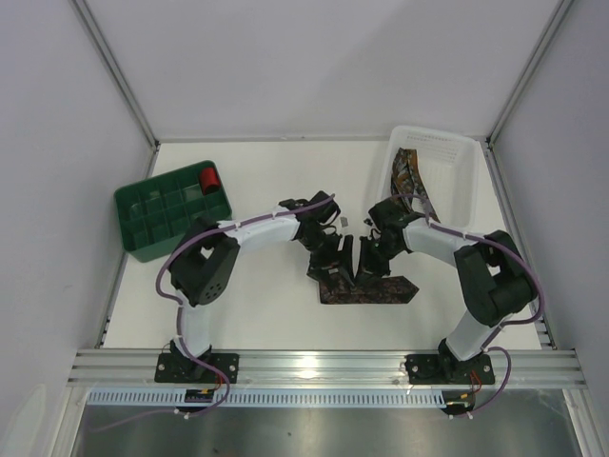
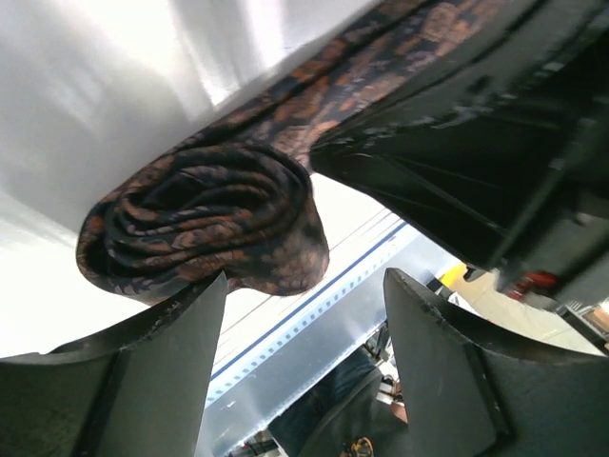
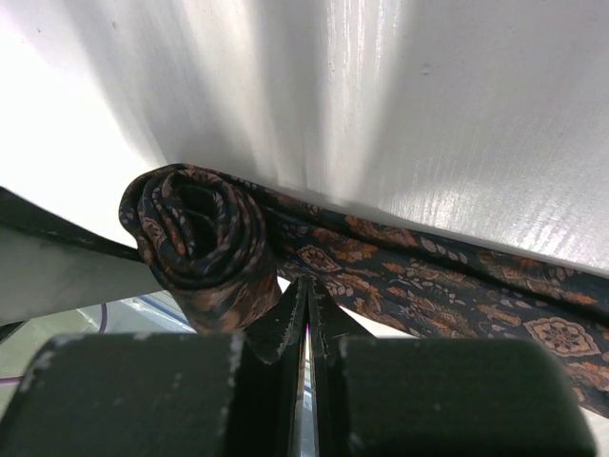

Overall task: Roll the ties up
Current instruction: Roll the tie

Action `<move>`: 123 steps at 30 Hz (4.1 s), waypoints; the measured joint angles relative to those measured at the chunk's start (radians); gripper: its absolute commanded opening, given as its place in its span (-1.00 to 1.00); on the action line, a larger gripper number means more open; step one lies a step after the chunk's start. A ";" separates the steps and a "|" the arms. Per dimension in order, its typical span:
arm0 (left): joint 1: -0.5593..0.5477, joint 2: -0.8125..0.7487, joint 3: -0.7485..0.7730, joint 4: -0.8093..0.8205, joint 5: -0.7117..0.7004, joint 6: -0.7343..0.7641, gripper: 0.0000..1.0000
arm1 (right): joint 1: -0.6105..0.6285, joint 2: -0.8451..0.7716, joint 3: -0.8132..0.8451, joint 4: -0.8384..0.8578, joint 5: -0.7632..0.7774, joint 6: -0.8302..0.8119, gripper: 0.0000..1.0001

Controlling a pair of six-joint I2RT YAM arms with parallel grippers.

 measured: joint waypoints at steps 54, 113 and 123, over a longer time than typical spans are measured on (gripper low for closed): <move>0.034 -0.470 -0.305 0.270 -0.221 0.338 1.00 | 0.050 -0.003 0.068 -0.060 -0.012 0.001 -0.87; -0.163 -0.059 -0.128 0.175 -0.237 1.005 1.00 | -0.299 -0.541 -0.100 -0.288 -0.055 -0.160 -0.85; -0.247 -0.073 -0.174 0.259 -0.402 0.993 1.00 | -0.299 -0.541 -0.113 -0.270 -0.063 -0.160 -0.85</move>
